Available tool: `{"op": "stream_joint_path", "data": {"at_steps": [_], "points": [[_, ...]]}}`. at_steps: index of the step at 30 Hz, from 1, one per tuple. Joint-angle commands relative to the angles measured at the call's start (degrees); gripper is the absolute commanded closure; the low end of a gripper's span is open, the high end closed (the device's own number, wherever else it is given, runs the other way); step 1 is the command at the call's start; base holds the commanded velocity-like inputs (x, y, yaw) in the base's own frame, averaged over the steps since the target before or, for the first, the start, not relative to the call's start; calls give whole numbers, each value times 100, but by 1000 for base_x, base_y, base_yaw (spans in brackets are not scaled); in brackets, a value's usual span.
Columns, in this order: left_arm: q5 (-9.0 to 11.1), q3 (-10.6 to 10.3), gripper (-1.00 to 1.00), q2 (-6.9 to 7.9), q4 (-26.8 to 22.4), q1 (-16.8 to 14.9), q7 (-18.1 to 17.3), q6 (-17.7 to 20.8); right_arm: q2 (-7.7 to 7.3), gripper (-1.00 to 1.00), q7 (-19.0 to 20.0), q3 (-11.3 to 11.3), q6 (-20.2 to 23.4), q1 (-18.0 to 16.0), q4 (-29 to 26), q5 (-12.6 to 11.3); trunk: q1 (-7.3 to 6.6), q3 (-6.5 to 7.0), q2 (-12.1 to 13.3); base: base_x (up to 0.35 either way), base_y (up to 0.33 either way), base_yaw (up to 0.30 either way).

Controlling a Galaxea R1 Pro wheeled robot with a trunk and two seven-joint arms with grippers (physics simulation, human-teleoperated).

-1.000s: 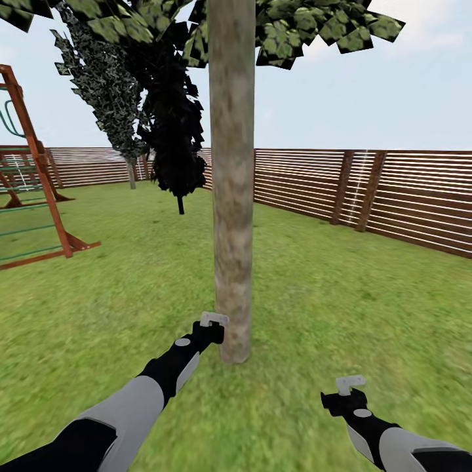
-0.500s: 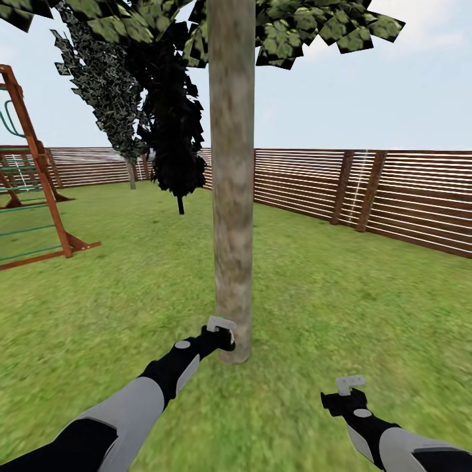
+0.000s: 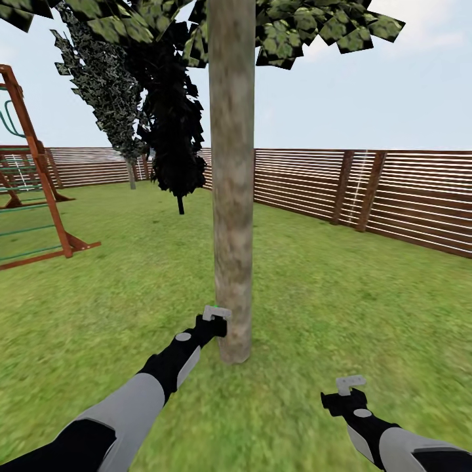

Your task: In the garden, pick up the pesticide atomizer on the floor and spray pesticide onto both trees until each tree trunk is fully covered.

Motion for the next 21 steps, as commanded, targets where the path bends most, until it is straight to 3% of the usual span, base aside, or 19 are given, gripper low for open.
{"op": "stream_joint_path", "data": {"at_steps": [1,14,21], "points": [[-8,0,100,0,-36,0,22,-8,0,-100,0,0,0,0,0,0,0,0,0,0,0,0],[-17,46,100,0,-10,0,16,-45,-12,-100,-4,0,0,8,0,3,0,0,0,97,0,0],[-19,38,100,0,54,0,12,-51,-194,-100,-26,8,-17,638,-8,6,0,0,0,37,0,0]]}}
